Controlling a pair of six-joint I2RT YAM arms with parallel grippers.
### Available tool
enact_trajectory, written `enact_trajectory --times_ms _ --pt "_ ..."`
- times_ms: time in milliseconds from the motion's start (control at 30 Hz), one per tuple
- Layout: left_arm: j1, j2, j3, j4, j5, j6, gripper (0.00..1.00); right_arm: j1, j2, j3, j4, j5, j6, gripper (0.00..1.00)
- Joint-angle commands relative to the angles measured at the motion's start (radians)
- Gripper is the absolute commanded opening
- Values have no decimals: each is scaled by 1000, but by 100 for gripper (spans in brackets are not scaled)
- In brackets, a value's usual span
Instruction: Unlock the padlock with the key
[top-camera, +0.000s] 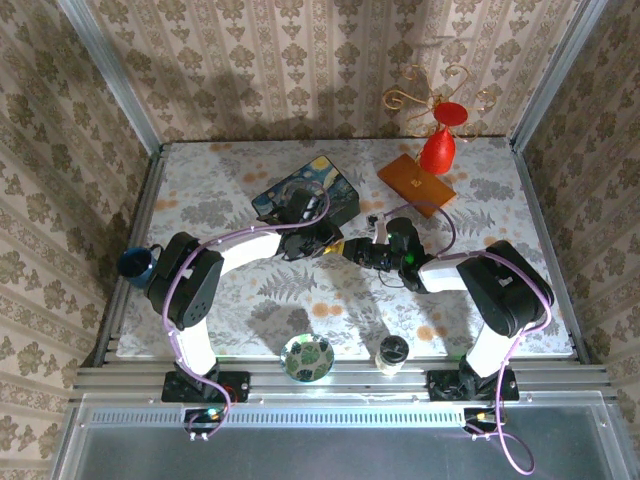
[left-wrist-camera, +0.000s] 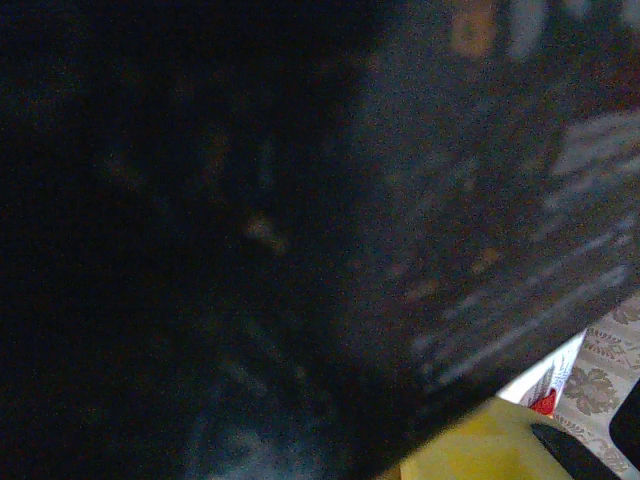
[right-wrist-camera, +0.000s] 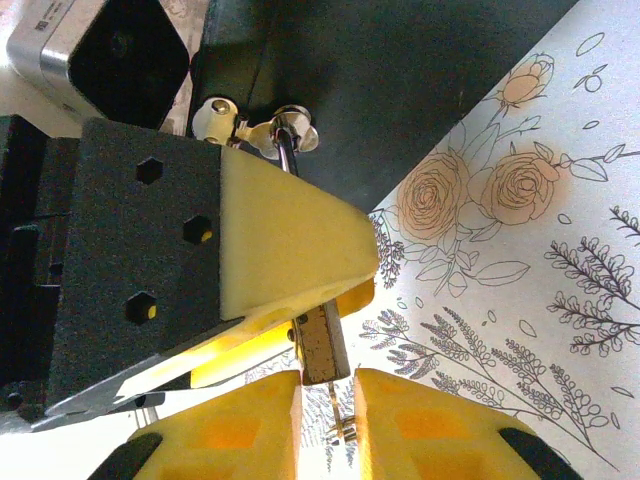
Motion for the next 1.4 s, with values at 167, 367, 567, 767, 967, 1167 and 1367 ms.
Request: enact_trajectory --times_ms 167,367,567,767,967,1167,1367 --pt "4 -44 7 39 29 -17 0 -6 -44 -60 9 14 6 23" --pt "5 -43 5 42 33 -17 0 -5 -36 -36 7 11 7 23" --pt "4 -44 4 43 38 -17 0 -4 -9 -11 35 4 21 23" --pt "4 -43 4 46 39 -17 0 -4 10 0 50 -6 28 22" --pt "4 -43 1 49 39 -20 0 -1 31 2 69 -17 37 21" --pt "5 -43 0 53 38 -22 0 2 40 0 81 -17 43 15" --pt "4 -41 1 62 41 -24 0 3 47 -9 105 -8 82 11"
